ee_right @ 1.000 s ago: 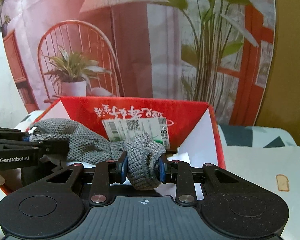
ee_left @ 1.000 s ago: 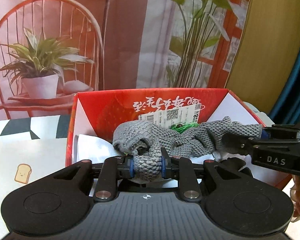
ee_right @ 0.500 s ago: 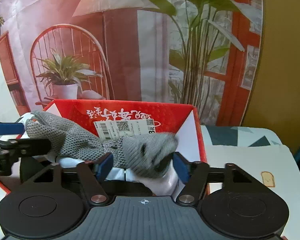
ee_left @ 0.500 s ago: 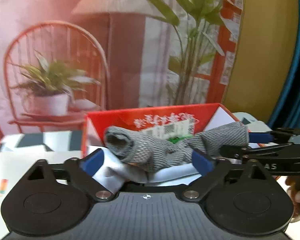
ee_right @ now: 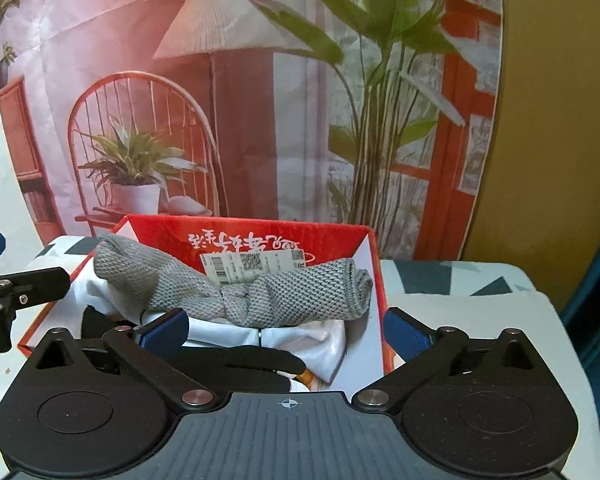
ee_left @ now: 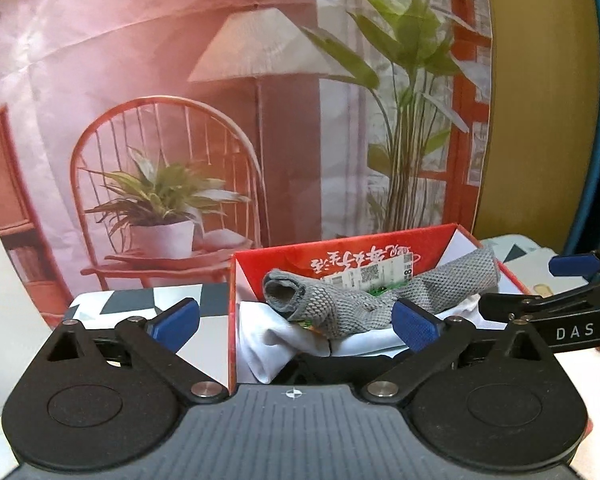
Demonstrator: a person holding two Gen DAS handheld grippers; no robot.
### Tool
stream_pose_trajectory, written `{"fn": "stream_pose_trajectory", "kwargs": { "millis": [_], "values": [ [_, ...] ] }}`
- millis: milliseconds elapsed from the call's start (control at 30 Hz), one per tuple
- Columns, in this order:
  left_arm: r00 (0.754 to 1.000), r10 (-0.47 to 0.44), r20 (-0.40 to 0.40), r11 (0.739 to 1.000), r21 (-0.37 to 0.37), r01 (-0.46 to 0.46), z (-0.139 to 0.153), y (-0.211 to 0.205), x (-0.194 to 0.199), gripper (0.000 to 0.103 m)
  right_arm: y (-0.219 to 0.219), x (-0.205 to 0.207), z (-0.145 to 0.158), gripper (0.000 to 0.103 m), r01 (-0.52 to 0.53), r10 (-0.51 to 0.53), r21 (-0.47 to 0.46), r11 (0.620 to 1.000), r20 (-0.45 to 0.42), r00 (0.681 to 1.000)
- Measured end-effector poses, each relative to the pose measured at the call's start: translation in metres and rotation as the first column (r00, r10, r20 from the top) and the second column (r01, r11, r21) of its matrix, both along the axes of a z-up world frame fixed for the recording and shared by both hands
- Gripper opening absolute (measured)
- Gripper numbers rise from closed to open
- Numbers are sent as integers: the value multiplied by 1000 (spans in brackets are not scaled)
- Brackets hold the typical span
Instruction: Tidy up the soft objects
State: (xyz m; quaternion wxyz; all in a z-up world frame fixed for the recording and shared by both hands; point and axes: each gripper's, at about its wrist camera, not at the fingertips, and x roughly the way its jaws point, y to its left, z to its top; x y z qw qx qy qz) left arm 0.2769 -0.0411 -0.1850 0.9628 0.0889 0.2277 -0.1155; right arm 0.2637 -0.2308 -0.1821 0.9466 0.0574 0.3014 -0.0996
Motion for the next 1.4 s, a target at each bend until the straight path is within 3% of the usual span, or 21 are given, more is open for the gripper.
{"fn": "stream_pose_trajectory", "kwargs": {
  "millis": [133,433,633,867,1100,1400],
  "values": [
    [1000,11,-19,998,-54,-12,8,10,-8,103,3,-12,11,103,21,-21,-6,1000,8,1000],
    [999,43,24,997,-61,-42,21,15,-42,103,7,-40,25,103,47,-48,7,999,30,998],
    [998,50,28,993,-110,-46,31,21,-64,103,11,-64,42,103,45,-48,35,998,76,996],
    [993,90,75,995,-59,-86,47,17,-100,103,19,-89,62,103,25,-29,58,998,83,996],
    [980,119,157,992,-56,-112,83,17,-152,103,33,-134,98,103,62,-65,24,998,152,986],
    [971,132,197,990,-67,-121,121,14,-219,103,46,-191,148,103,55,-55,5,998,226,973]
  ]
}}
